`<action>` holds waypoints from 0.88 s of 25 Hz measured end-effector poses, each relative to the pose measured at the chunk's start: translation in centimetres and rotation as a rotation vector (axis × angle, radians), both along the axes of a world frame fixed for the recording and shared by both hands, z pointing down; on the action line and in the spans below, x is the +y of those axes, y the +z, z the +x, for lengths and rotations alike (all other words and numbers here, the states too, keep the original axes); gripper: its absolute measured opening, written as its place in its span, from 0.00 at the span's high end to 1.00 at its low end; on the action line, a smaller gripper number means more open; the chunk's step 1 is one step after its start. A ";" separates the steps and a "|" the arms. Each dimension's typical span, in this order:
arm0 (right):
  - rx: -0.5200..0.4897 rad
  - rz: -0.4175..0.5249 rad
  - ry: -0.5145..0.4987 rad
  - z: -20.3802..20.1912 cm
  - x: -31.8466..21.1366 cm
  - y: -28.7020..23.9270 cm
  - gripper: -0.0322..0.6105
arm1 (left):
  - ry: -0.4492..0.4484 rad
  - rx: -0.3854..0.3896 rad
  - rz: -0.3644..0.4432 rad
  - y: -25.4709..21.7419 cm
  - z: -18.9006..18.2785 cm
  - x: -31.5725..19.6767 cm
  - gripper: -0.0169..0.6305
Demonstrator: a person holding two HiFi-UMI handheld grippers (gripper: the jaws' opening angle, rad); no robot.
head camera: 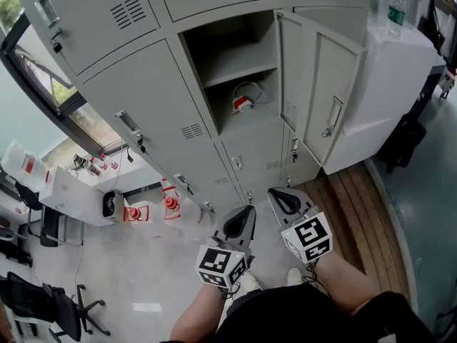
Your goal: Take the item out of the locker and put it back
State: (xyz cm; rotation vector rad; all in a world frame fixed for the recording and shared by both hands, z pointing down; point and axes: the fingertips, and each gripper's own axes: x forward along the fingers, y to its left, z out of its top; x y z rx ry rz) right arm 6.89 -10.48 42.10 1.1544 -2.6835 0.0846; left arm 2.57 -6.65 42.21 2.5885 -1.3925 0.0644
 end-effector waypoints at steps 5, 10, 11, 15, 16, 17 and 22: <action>0.005 -0.003 -0.017 0.5 0.5 0.3 0.87 | -0.009 0.002 -0.004 0.0 0.8 0.2 0.95; 0.009 0.003 -0.027 1.0 0.8 0.1 0.87 | -0.015 0.007 0.001 -0.2 1.4 0.5 0.95; 0.009 0.004 -0.028 1.0 0.9 0.0 0.87 | -0.015 0.008 0.003 -0.2 1.5 0.6 0.95; 0.012 0.010 -0.032 1.3 1.2 -0.2 0.87 | -0.016 0.009 0.008 -0.4 1.9 0.9 0.95; 0.011 0.011 -0.033 1.4 1.3 -0.2 0.87 | -0.015 0.008 0.009 -0.4 1.9 1.0 0.95; 0.012 0.011 -0.033 1.5 1.4 -0.2 0.87 | -0.015 0.006 0.010 -0.5 2.0 1.1 0.95; 0.014 0.009 -0.035 1.7 1.9 -0.2 0.87 | -0.015 0.005 0.016 -0.7 2.1 1.5 0.95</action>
